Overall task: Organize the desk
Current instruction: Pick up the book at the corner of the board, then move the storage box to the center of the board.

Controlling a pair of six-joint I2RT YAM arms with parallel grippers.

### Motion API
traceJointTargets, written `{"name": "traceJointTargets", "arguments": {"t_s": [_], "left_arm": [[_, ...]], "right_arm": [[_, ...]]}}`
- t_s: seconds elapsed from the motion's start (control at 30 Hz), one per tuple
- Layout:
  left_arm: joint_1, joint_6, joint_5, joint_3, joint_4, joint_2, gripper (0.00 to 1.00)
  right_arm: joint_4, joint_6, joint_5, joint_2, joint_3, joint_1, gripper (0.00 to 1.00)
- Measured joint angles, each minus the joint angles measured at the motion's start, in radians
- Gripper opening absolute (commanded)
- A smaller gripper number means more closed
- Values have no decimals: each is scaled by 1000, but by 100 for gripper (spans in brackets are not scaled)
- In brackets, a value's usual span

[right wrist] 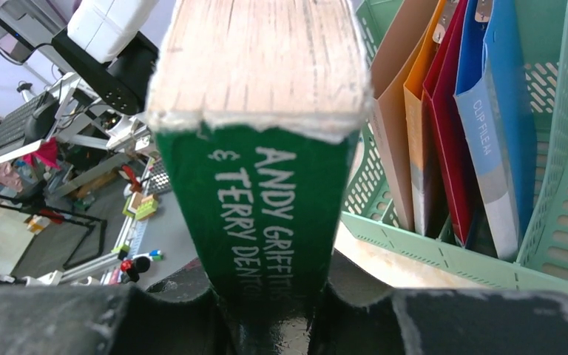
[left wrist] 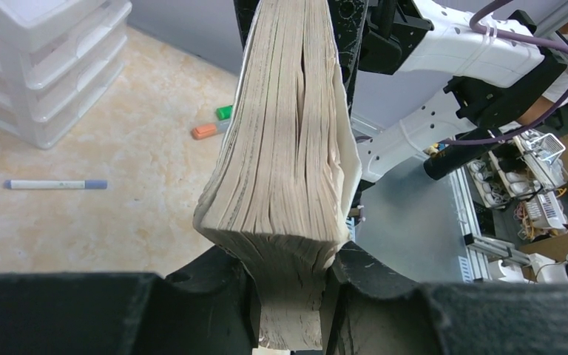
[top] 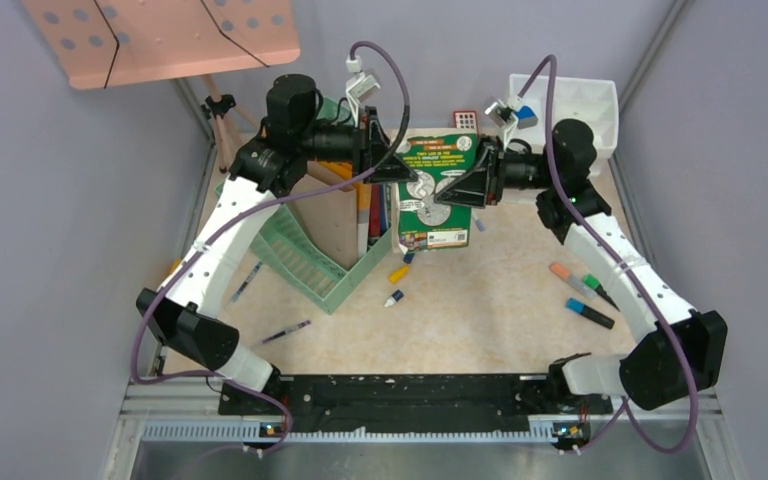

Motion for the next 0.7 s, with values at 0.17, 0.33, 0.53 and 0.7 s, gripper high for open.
{"name": "traceJointTargets", "arguments": {"t_s": [0.17, 0.33, 0.53, 0.7], "left_arm": [[23, 3, -23, 0, 4, -5, 98], [129, 99, -129, 53, -155, -38, 98], [281, 259, -464, 67, -355, -205, 99], [384, 385, -749, 64, -435, -349, 98]], "right_arm": [[-16, -10, -6, 0, 3, 0, 0], [-145, -76, 8, 0, 59, -11, 0], [-182, -113, 32, -3, 101, -39, 0], [-220, -144, 56, -5, 100, -32, 0]]}}
